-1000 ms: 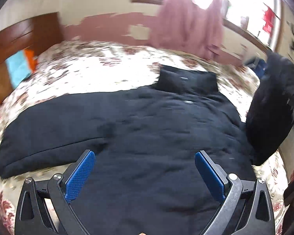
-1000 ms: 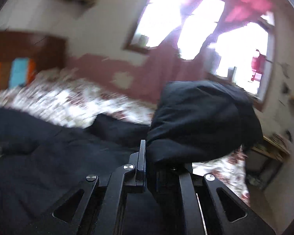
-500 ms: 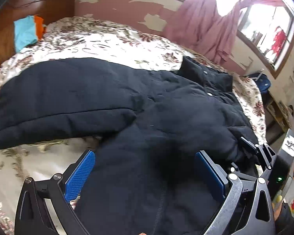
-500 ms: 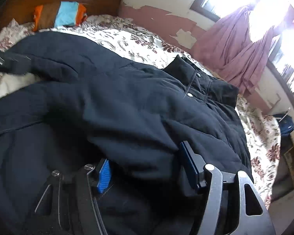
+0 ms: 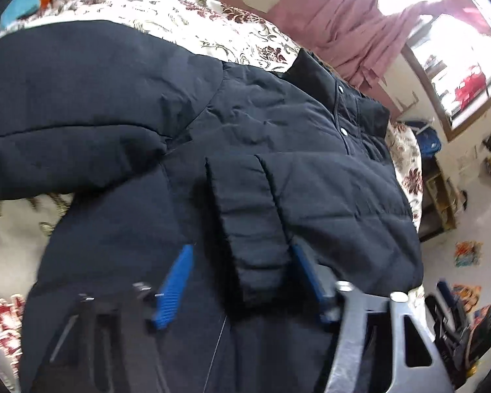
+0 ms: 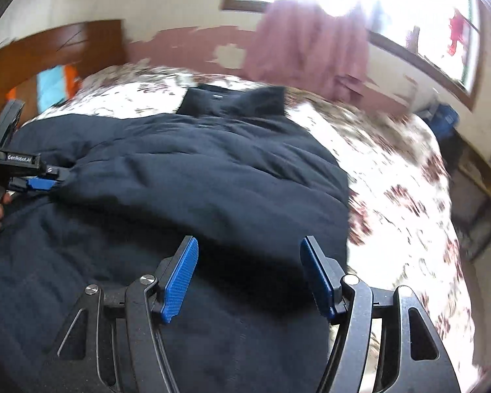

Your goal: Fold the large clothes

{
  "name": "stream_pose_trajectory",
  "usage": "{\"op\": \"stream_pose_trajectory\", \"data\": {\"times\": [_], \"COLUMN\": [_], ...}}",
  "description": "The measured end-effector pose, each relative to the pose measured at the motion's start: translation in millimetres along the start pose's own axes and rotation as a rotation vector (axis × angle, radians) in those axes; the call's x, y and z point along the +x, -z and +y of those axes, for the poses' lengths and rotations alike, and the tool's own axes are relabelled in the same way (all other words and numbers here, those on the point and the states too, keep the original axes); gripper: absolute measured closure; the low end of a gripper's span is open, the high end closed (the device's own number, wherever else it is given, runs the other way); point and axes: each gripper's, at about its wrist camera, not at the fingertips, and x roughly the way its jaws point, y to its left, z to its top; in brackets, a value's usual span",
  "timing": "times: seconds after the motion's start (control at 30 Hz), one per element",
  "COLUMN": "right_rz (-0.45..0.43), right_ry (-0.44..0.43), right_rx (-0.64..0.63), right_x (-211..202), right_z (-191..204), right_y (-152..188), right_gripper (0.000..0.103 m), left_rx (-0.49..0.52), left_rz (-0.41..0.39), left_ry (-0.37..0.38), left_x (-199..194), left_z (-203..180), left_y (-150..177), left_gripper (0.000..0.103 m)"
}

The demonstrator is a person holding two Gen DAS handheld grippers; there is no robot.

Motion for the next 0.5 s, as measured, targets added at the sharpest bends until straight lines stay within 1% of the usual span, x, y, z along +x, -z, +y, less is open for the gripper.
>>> {"op": "stream_pose_trajectory", "data": {"times": [0.03,0.07,0.1,0.17,0.27,0.33,0.4,0.43,0.47,0.5], "right_rz": [0.004,0.011,0.019,0.031,0.033,0.029,0.011,-0.006,-0.016,-0.022], "right_ry": [0.005,0.010,0.016,0.025,0.041,0.048,0.047,0.035,0.025,0.016], "right_rx": [0.020,0.043,0.064,0.100,0.146,0.177,0.228,0.254,0.270,0.278], "right_x": [0,1,7,18,31,38,42,46,49,53], "right_z": [-6,-16,-24,-41,-52,-55,-62,-64,-66,-65], "right_y": [4,7,5,7,4,-1,-5,-9,-12,-15], "right_gripper": [0.043,0.043,0.043,0.043,0.043,0.043,0.043,0.043,0.043,0.044], "left_rx": [-0.008,-0.008,0.013,0.050,0.139,0.208,0.241,0.259,0.268,0.278], "left_rz": [0.001,-0.001,-0.026,-0.071,-0.201,-0.299,-0.363,-0.387,-0.390,-0.376], "left_ry": [0.020,0.015,-0.027,-0.038,-0.081,-0.130,-0.180,-0.218,-0.237,-0.261], "left_x": [3,5,5,1,-18,-33,-43,-46,-45,-40], "left_z": [0,-1,-6,-14,-33,-50,-60,-64,-65,-66], "left_y": [-2,-3,-5,-9,-17,-22,-29,-35,-39,-44], "left_gripper": [0.074,0.079,0.092,0.096,0.098,0.098,0.098,0.098,0.098,0.098]}}
